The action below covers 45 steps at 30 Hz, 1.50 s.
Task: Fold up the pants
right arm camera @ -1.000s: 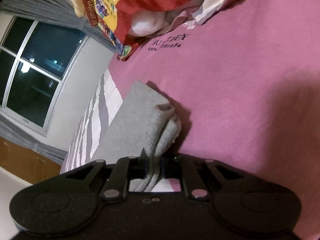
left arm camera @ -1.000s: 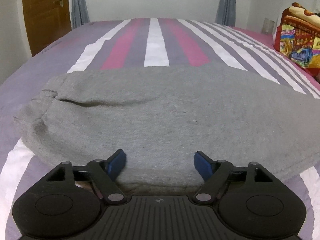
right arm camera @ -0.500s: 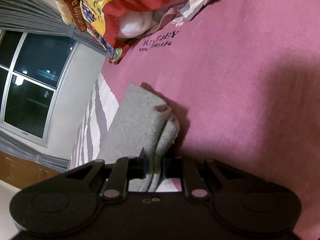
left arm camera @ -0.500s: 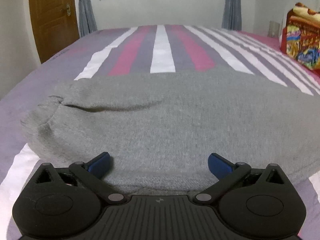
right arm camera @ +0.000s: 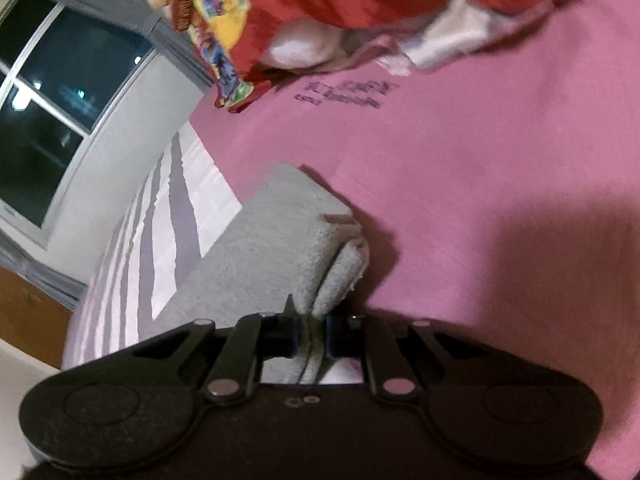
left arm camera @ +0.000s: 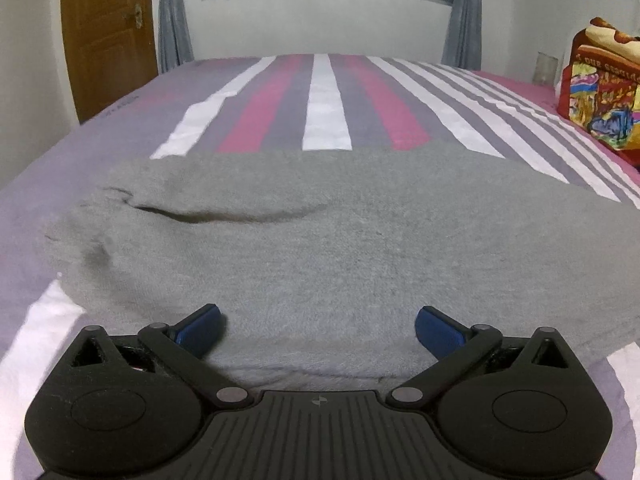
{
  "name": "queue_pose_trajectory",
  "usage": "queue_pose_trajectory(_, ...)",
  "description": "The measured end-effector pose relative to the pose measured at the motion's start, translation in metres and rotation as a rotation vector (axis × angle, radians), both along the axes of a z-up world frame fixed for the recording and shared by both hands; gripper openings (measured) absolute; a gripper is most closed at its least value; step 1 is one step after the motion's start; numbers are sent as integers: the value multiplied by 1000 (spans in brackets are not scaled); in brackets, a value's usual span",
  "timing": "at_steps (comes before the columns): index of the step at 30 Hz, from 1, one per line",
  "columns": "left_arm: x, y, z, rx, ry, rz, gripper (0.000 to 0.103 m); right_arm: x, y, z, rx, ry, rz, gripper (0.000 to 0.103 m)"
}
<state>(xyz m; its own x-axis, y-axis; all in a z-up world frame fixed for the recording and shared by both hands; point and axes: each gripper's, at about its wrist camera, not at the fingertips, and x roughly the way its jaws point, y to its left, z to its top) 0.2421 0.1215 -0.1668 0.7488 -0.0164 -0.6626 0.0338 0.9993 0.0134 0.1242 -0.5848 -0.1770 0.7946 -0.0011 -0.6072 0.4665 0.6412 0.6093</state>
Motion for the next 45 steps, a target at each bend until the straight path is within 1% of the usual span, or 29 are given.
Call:
queue_pose_trajectory(3, -5, 9, 5, 7, -8, 13, 103, 2, 3, 7, -28, 22, 6, 10)
queue_pose_trajectory(4, -5, 13, 5, 17, 0, 21, 103, 2, 3, 8, -36, 37, 5, 10)
queue_pose_trajectory(5, -3, 16, 3, 34, 25, 27, 103, 3, 2, 7, -38, 65, -1, 10)
queue_pose_trajectory(6, 0, 19, 2, 39, 48, 25, 103, 6, 2, 5, -35, 95, -4, 10)
queue_pose_trajectory(7, 1, 21, 4, 31, 52, 23, 103, 7, 0, 2, -19, 110, -4, 10)
queue_pose_trajectory(8, 2, 23, 6, 26, 50, 27, 103, 6, -1, 2, -13, 113, -12, 10)
queue_pose_trajectory(10, -2, 27, 12, 12, 15, 36, 103, 8, 4, 9, -30, 119, -23, 10)
queue_pose_trajectory(13, -11, 39, 15, -2, -4, 57, 103, 11, 19, 31, -83, 75, 1, 10)
queue_pose_trajectory(16, -23, 60, 16, -56, -14, 84, 103, 21, 44, 63, -157, 12, 57, 10)
queue_pose_trajectory(18, -30, 74, 14, -74, -12, 114, 103, 32, 67, 83, -196, -32, 101, 10)
queue_pose_trajectory(20, -36, 87, 10, -89, 0, 144, 103, 51, 103, 102, -232, -82, 185, 10)
queue_pose_trajectory(22, -41, 99, 5, -89, 17, 175, 103, 71, 144, 114, -269, -110, 278, 10)
queue_pose_trajectory(24, -47, 111, -1, -30, 48, 222, 103, 87, 189, 117, -289, -139, 380, 10)
queue_pose_trajectory(26, -56, 124, -3, -10, 47, 245, 103, 100, 243, 110, -302, -161, 511, 10)
queue_pose_trajectory(28, -69, 141, -5, -41, 40, 269, 103, 106, 291, 98, -338, -162, 638, 10)
queue_pose_trajectory(29, -76, 151, -6, -59, 40, 287, 103, 107, 319, 88, -371, -152, 713, 10)
queue_pose_trajectory(32, -96, 173, -10, -90, 43, 348, 103, 102, 377, 57, -459, -111, 881, 10)
queue_pose_trajectory(34, -109, 182, -13, -83, 59, 397, 103, 94, 399, 41, -535, -89, 920, 10)
queue_pose_trajectory(35, -116, 187, -15, -97, 61, 410, 103, 88, 407, 35, -576, -87, 933, 10)
queue_pose_trajectory(37, -127, 193, -20, -132, 56, 421, 103, 83, 411, 29, -617, -85, 938, 11)
queue_pose_trajectory(40, -137, 194, -28, -148, 62, 435, 103, 76, 418, 28, -669, -106, 951, 11)
queue_pose_trajectory(43, -143, 193, -35, -165, 71, 438, 103, 61, 435, 33, -756, -134, 1013, 10)
queue_pose_trajectory(45, -142, 189, -38, -169, 72, 440, 103, 57, 444, 29, -830, -130, 1058, 11)
